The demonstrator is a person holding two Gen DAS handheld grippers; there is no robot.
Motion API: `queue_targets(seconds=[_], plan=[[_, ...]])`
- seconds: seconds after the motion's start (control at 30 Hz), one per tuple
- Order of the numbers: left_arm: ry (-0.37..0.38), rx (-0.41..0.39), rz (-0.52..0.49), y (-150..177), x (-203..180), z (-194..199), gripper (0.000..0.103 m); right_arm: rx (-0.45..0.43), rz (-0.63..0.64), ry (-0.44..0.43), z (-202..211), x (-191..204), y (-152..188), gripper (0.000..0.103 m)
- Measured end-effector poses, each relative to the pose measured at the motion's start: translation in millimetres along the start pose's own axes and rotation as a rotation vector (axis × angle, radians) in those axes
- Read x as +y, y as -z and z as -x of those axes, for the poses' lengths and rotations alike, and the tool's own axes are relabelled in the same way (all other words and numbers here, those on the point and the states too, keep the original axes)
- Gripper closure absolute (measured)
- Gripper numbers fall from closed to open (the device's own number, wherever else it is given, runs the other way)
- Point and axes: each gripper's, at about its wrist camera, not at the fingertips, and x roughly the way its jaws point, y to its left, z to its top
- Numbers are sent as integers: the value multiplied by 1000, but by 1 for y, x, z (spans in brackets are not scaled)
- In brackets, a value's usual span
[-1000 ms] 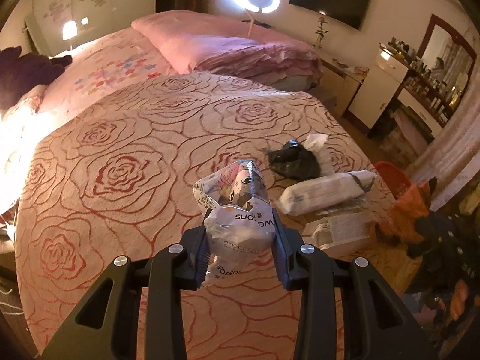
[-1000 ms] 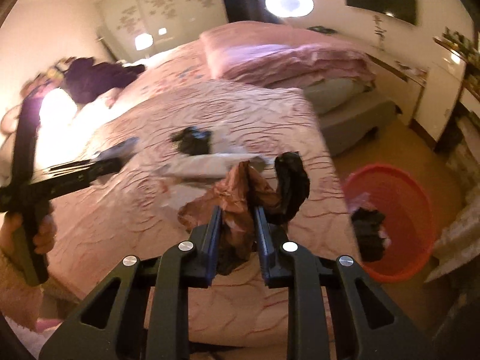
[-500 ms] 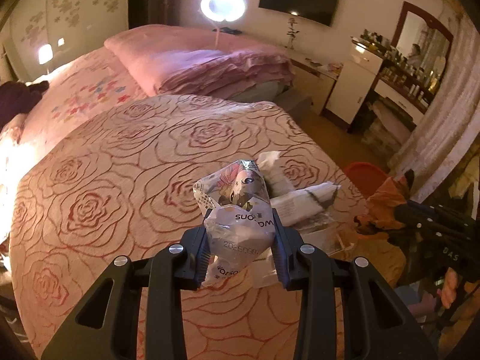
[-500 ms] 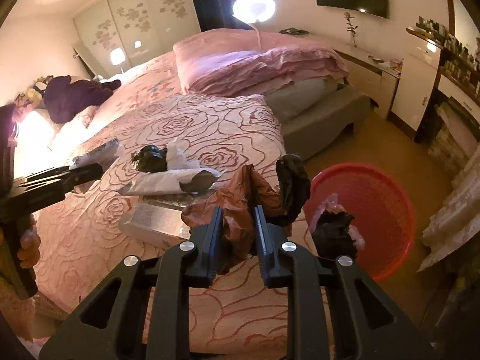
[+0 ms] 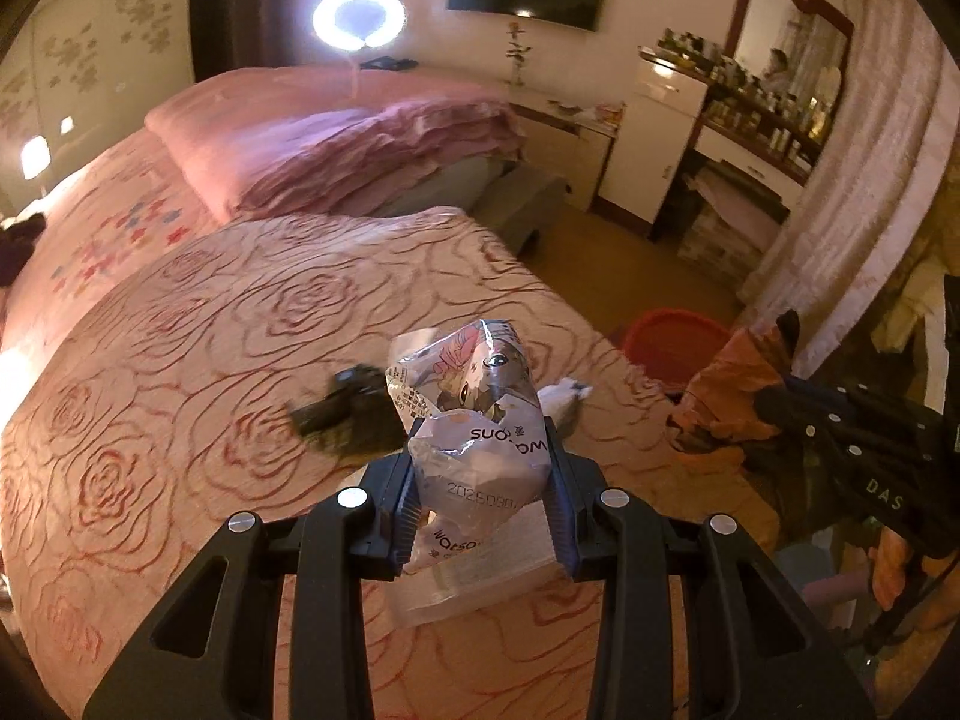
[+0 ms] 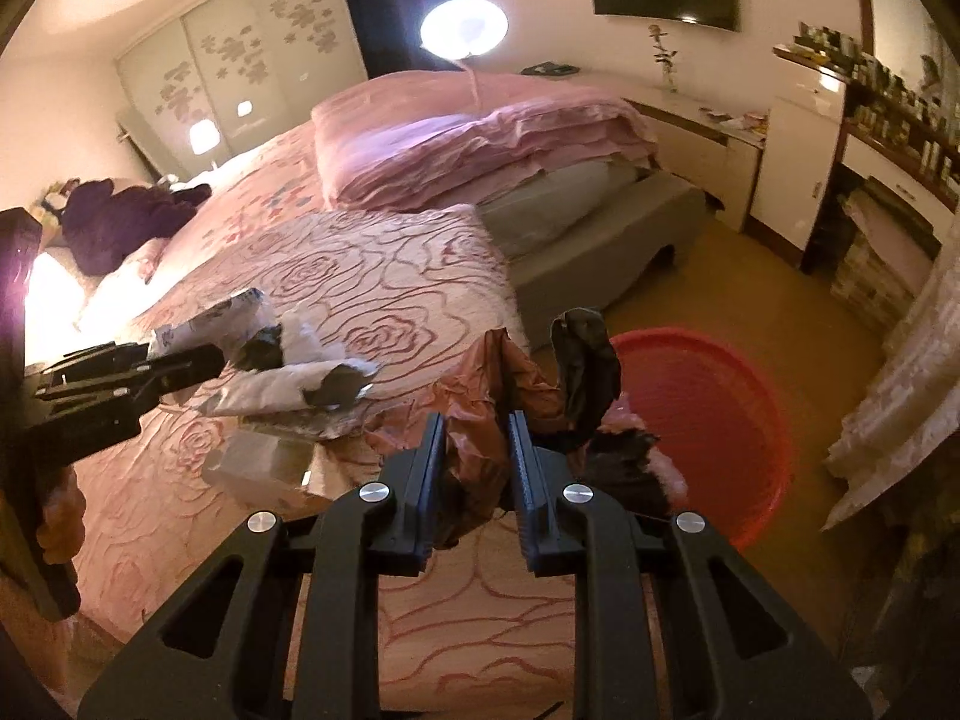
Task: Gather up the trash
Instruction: 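Carry the Watsons bag and brown bag over the red wastebasket with both tools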
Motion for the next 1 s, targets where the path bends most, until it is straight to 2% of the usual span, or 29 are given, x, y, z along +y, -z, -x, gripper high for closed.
queue_targets(seconds=[0.37, 0.7, 1.0], plan=[[102, 18, -126, -22, -62, -23, 69, -34, -99, 114, 9, -57, -2, 82], [214, 102, -204, -34, -124, -67, 69, -10, -180, 213, 3, -107, 7, 82], [237, 175, -261, -35, -163, -104, 69, 40, -217, 237, -17, -134, 16, 82]])
